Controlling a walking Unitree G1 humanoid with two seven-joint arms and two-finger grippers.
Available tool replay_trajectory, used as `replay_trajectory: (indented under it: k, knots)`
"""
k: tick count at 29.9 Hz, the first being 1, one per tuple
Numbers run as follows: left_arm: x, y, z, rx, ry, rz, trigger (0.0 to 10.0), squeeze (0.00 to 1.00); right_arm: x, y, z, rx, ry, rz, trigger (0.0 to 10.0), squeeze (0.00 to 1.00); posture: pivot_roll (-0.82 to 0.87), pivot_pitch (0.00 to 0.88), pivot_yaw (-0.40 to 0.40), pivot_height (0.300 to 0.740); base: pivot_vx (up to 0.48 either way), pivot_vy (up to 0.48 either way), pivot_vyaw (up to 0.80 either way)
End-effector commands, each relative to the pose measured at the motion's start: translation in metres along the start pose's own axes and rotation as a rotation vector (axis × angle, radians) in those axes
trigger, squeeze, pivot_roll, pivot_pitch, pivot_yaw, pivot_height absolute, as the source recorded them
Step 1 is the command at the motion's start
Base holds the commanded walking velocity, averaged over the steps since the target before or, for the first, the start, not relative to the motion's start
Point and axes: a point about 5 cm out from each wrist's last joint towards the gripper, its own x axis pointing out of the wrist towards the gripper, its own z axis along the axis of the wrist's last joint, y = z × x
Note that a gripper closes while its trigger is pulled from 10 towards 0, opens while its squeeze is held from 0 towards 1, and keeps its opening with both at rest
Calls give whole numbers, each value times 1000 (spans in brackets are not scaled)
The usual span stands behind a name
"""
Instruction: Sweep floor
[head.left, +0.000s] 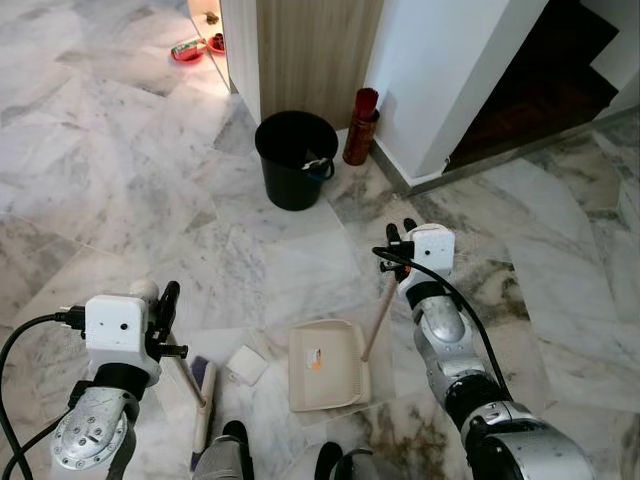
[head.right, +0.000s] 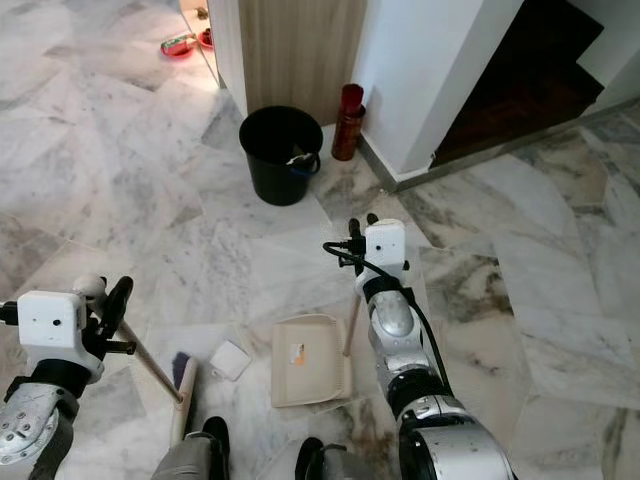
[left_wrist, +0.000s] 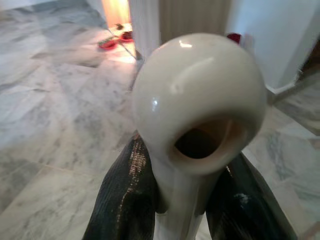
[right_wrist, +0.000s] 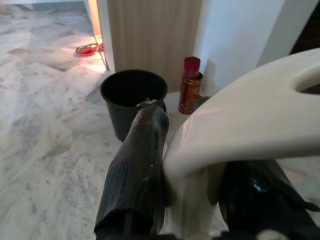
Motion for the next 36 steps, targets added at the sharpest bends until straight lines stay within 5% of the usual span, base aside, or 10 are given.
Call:
replay_trajectory:
  k: [1, 14, 24, 30, 36]
  knots:
    - [-3, -4, -4, -20, 38, -39, 10000, 0, -9, 0, -14, -14, 48, 8, 10000, 0, 172, 348, -143, 740, 0, 0, 0]
    - [29, -20, 19, -56, -63, -154, 10000, 0, -12, 1, -17, 29, 68, 0, 10000, 0, 166, 363, -140, 740, 0, 0, 0]
    - [39, -32, 31, -284, -91, -244, 10000, 0, -9, -4, -16, 50, 82, -13, 10000, 0, 163, 348, -143, 740, 0, 0, 0]
    - [41, -21, 43, -393, -159, -187, 10000, 0, -9, -3, -16, 53, 90, -11, 10000, 0, 167, 330, -143, 740, 0, 0, 0]
    - [41, -7, 57, -359, -206, -144, 10000, 0, -1, -2, -9, 72, 84, -21, 10000, 0, 175, 284, -145, 740, 0, 0, 0]
